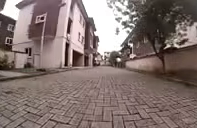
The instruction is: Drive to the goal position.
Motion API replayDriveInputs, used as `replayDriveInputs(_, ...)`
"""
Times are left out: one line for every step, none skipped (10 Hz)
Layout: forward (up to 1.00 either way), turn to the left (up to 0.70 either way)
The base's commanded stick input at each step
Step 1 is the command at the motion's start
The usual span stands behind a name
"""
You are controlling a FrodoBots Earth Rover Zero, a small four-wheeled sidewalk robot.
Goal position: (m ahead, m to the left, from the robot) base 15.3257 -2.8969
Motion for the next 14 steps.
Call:
replayDriveInputs(0.70, 0.00)
replayDriveInputs(0.70, 0.00)
replayDriveInputs(0.70, 0.00)
replayDriveInputs(0.70, 0.00)
replayDriveInputs(0.70, 0.00)
replayDriveInputs(0.70, 0.00)
replayDriveInputs(0.70, 0.00)
replayDriveInputs(0.70, 0.00)
replayDriveInputs(0.70, 0.00)
replayDriveInputs(0.70, 0.00)
replayDriveInputs(0.70, 0.00)
replayDriveInputs(0.70, 0.00)
replayDriveInputs(0.70, 0.00)
replayDriveInputs(0.70, 0.00)
